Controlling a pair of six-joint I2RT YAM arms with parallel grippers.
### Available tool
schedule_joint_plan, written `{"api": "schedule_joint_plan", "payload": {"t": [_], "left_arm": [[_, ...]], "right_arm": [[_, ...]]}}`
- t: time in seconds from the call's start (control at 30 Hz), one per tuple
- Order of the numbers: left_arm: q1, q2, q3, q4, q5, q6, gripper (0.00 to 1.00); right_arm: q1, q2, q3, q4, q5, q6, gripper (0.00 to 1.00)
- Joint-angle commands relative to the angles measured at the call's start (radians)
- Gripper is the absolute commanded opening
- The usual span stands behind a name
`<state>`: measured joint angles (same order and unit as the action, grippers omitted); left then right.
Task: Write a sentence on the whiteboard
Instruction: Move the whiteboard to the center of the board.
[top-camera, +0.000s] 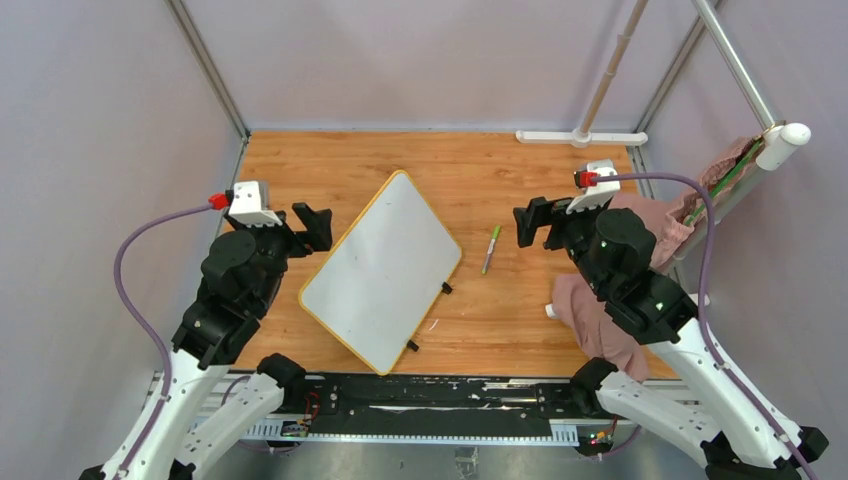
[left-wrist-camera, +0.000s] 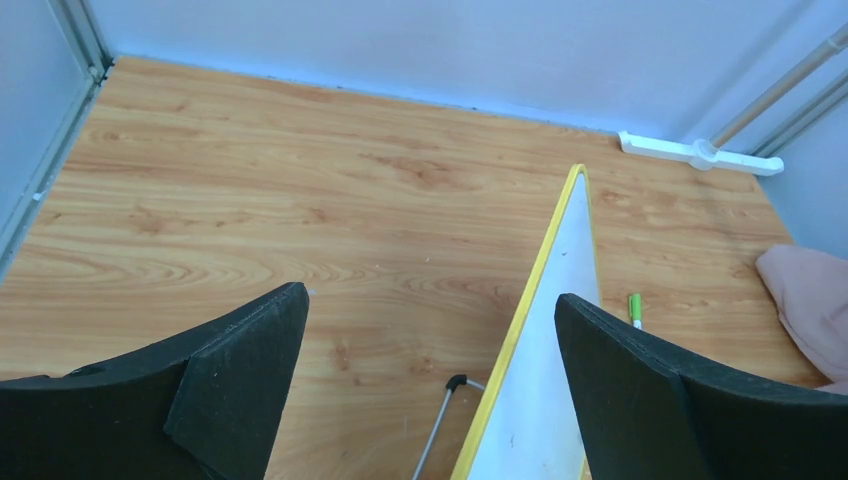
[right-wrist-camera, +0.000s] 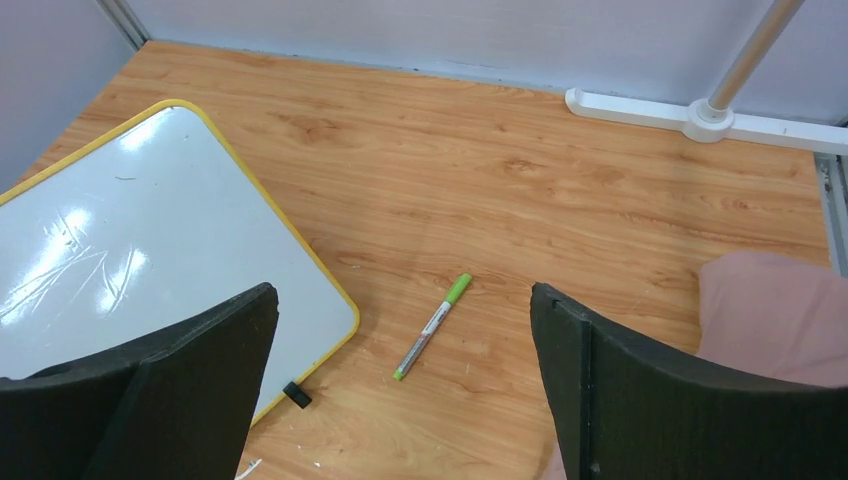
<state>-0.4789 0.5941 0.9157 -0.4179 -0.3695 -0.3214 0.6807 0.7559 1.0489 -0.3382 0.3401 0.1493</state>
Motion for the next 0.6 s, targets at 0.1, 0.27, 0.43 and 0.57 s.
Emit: {"api": "schedule_joint_plan", "payload": {"t": [0.1, 0.27, 0.43, 0.57], "left_arm": [[0.006, -0.047, -0.031, 0.058, 0.007, 0.022, 1.0], [0.007, -0.105, -0.07, 0.086, -0.037, -0.011, 1.0], [0.006, -0.149, -0.111, 0.088, -0.02, 0.006, 1.0], [0.006, -0.156, -0.126, 0.053, -0.042, -0.01, 1.0]], "right_arm": [[0.01, -0.023, -0.042, 0.093, -0.151, -0.009, 0.95], [0.01, -0.015, -0.034, 0.077, -0.282, -0.05, 0.93], [0.01, 0.002, -0.058, 0.094, -0.375, -0.028, 0.9], [0.011, 0.045, -0.074, 0.082, -0.457, -0.013, 0.83]]}}
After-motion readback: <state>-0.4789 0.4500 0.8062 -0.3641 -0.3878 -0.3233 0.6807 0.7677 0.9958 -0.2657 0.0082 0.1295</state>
